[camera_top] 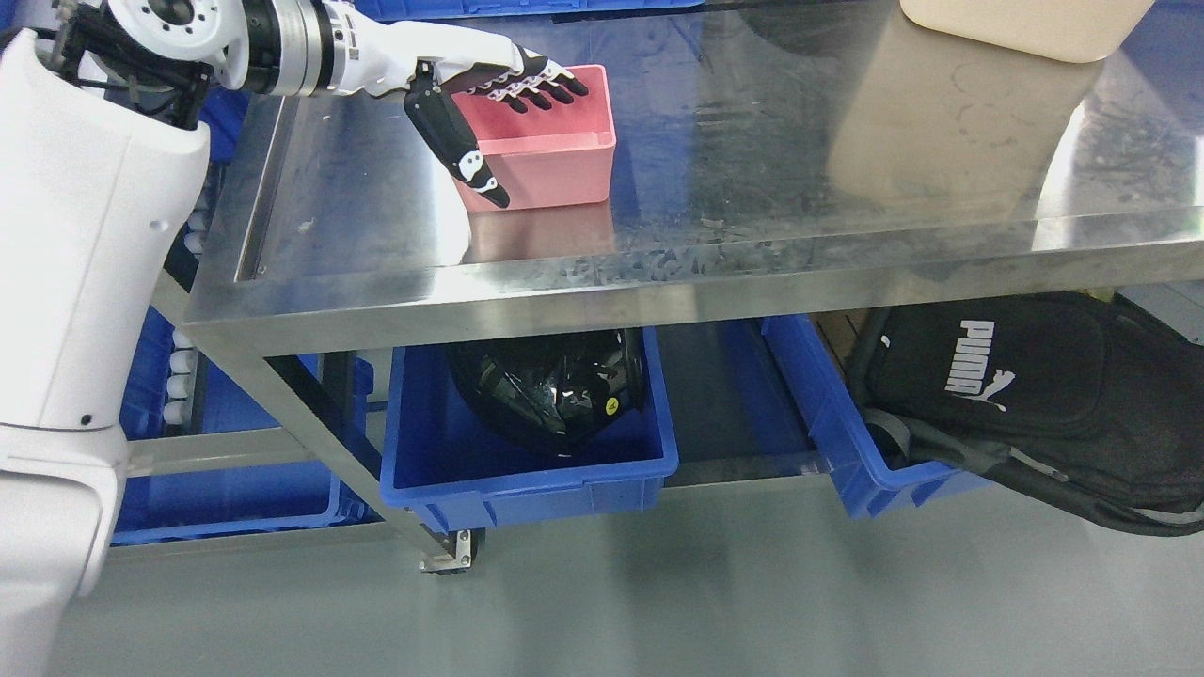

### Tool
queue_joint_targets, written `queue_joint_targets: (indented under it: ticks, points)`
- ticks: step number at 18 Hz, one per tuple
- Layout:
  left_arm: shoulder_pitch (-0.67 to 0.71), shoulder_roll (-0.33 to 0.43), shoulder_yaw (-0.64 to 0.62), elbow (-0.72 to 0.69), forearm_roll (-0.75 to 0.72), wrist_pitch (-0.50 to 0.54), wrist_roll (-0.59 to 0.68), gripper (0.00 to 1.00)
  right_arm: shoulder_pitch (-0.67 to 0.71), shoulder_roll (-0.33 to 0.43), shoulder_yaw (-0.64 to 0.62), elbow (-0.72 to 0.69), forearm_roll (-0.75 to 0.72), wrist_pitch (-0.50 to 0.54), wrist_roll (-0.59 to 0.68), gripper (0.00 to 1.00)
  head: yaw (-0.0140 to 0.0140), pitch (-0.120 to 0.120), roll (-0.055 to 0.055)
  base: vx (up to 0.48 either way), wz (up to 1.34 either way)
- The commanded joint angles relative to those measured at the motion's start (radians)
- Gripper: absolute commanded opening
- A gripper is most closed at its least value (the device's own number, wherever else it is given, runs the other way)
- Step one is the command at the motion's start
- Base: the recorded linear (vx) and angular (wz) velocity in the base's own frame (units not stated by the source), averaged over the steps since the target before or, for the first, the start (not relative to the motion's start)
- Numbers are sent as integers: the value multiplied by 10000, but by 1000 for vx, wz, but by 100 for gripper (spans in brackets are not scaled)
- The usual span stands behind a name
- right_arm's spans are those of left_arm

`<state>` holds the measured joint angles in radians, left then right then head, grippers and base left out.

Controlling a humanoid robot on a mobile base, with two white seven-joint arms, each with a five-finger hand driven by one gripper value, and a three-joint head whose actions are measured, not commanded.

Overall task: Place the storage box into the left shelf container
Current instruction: 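Grasp the rim of the pink box with the left hand, then lift the pink box off the table with the left hand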

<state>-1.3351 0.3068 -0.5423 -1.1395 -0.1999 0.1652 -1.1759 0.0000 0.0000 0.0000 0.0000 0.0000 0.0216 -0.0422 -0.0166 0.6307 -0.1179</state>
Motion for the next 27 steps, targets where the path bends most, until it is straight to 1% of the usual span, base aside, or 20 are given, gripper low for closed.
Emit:
queue_joint_targets:
  ticks: [1,3,4,6,8,11,13,15,16,17,18,20,22,24,25,27]
  points:
    - [-163,-1010,-637,1728,-651,-25,-6,94,92,-175,-46,-175,15,-1,-8,100,0,0,0,0,0]
    - [-362,-1440,-621,2204,-945,-41,-6,93,92,-175,-46,-175,15,-1,-8,100,0,0,0,0,0]
    - [-393,-1578,-605,2419,-946,-56,-6,91,92,-175,-46,-175,15,-1,-8,100,0,0,0,0,0]
    - [-424,-1732,-590,2650,-977,-224,-6,84,92,-175,-46,-175,15,-1,-8,100,0,0,0,0,0]
    - [-424,-1932,-315,2941,-1083,-851,24,74,92,-175,-46,-175,15,-1,-8,100,0,0,0,0,0]
    - [-393,-2162,543,3814,-1987,-2031,-67,54,92,-175,-46,-175,15,-1,-8,100,0,0,0,0,0]
    - [-317,-2209,820,4245,-2066,-2677,-236,41,92,-175,-46,-175,15,-1,-8,100,0,0,0,0,0]
    - [-256,-2209,1142,4491,-2112,-3382,-267,23,92,-175,-46,-175,15,-1,-8,100,0,0,0,0,0]
    - [-225,-2239,1538,4568,-2112,-3704,-282,12,92,-175,-46,-175,15,-1,-8,100,0,0,0,0,0]
    - [-179,-2376,2043,4690,-2112,-3996,-374,3,92,-175,-46,-175,15,-1,-8,100,0,0,0,0,0]
    - [-179,-2560,2626,4843,-2097,-4226,-511,0,92,-175,-46,-175,15,-1,-8,100,0,0,0,-1,27]
    - [-163,-2893,4111,5180,-1716,-4275,-589,0,92,-175,-46,-175,15,-1,-8,100,0,0,0,0,31]
    - [-178,-2893,5295,5534,-584,-4168,-635,0,92,-175,-46,-175,15,-1,-8,100,0,0,0,1,46]
    - [-179,-2893,5820,5550,765,-3908,-620,0,92,-175,-46,-175,15,-1,-8,100,0,0,0,1,51]
    - [-194,-2893,6035,5535,1653,-3527,-605,0,92,-175,-46,-175,15,-1,-8,100,0,0,0,0,46]
    - [-209,-2893,6449,5474,2791,-3004,-574,0,92,-175,-46,-175,15,-1,-8,100,0,0,0,0,0]
